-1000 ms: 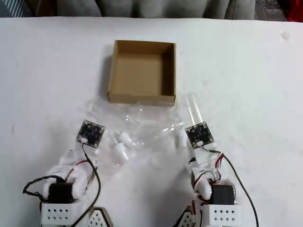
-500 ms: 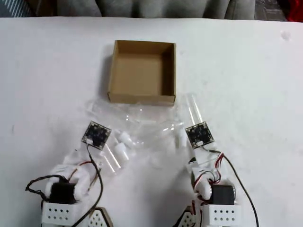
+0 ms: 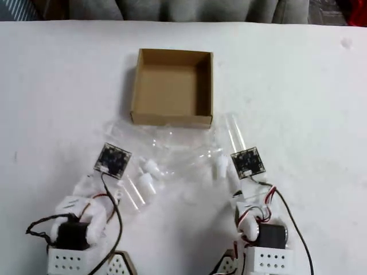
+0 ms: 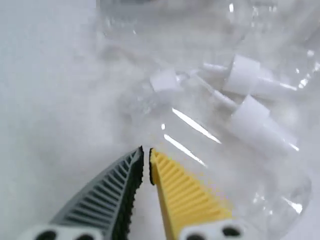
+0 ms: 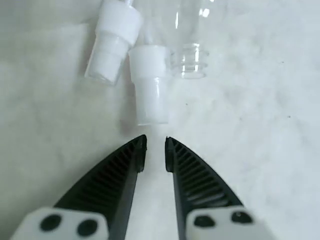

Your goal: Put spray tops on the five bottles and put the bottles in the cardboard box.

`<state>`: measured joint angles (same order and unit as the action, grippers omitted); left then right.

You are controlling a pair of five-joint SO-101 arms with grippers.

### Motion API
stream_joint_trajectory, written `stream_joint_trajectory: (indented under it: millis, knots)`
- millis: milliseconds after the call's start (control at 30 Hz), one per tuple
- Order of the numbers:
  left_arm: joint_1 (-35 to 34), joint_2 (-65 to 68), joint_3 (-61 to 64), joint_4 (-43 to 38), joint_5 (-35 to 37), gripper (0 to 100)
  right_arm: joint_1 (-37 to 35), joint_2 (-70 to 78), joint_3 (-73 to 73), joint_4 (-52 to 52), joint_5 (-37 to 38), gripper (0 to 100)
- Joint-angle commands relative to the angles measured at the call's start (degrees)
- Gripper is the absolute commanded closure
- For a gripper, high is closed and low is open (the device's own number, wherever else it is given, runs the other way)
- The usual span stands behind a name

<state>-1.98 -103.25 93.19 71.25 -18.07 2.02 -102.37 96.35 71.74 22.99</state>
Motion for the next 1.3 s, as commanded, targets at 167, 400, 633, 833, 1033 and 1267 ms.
stream_joint_trajectory:
  millis: [167, 400, 633, 833, 1033, 1267]
  knots:
    - [-0.84, 0.13, -18.73, -1.76, 5.01, 98, 0.84, -0.48, 0.26, 0.48, 0.0, 96.4]
    - [-0.84, 8.04, -23.91, -0.7, 8.0, 98, 0.75, -0.48, 0.26, 0.48, 0.0, 96.4]
    - [-0.84, 33.54, -33.23, 0.0, 11.43, 98, 1.1, -0.48, 0.35, 0.48, 0.0, 96.4]
    - [-0.84, 51.21, -39.12, 1.41, 11.6, 98, 1.19, -0.48, 0.44, 0.48, 0.09, 96.4]
    - [-0.84, 64.13, -43.52, 1.41, 11.6, 98, 1.19, -0.48, 0.44, 0.48, 0.35, 96.4]
    - [-3.65, 69.67, -44.84, 1.49, 11.6, 87, 1.19, -0.48, 0.44, 0.48, 0.44, 96.4]
